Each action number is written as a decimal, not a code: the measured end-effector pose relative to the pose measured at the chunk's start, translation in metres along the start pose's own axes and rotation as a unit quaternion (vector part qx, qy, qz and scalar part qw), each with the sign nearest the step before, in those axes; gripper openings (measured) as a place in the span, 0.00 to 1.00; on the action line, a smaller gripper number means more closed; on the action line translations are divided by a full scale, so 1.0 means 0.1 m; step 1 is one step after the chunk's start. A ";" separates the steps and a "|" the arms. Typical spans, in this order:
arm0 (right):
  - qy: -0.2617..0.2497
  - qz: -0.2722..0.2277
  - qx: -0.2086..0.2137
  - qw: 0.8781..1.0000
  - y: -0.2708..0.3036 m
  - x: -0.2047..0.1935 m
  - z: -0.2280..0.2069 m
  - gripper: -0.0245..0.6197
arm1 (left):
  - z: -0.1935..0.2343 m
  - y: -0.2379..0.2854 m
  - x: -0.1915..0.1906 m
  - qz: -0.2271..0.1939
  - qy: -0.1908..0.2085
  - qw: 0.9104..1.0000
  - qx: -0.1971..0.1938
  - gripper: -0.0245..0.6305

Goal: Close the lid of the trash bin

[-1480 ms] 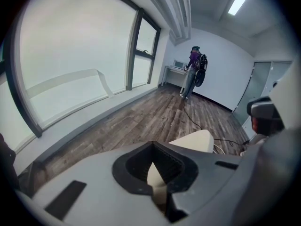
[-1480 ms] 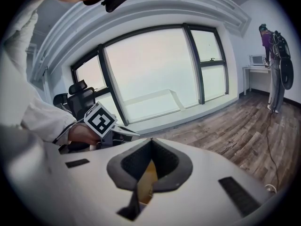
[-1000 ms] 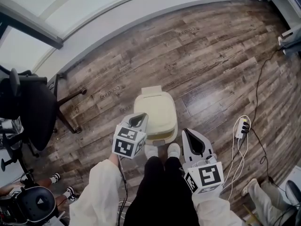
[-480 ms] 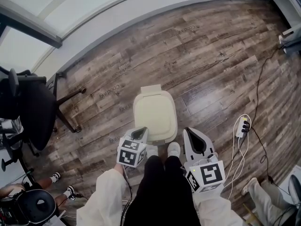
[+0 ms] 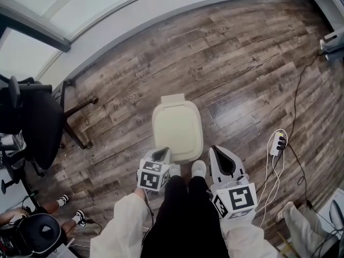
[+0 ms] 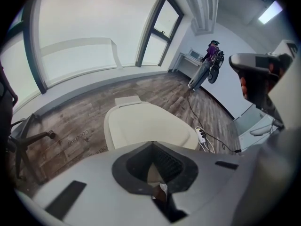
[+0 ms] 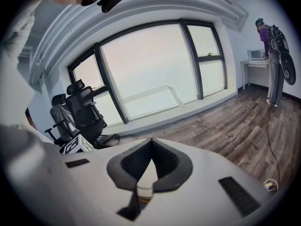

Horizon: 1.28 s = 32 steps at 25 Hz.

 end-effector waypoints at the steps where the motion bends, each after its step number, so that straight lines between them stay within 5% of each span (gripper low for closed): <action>1: 0.000 0.001 0.001 1.000 0.01 -0.01 0.00 0.07 | 0.00 0.01 -0.03 0.003 -0.002 1.000 0.000 0.04; 32: 0.009 0.023 -0.001 1.000 0.09 -0.30 -0.12 0.07 | 0.04 0.28 -0.67 0.080 -0.015 0.997 0.004 0.04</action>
Point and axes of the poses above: the fingertips, and each gripper's own axes: y forward along the fingers, z to its left, x out of its top, the point moved 1 cm from there along -y, backward along the fingers, and after that the axes turned 8 degrees about -z, right-handed, at the moved point
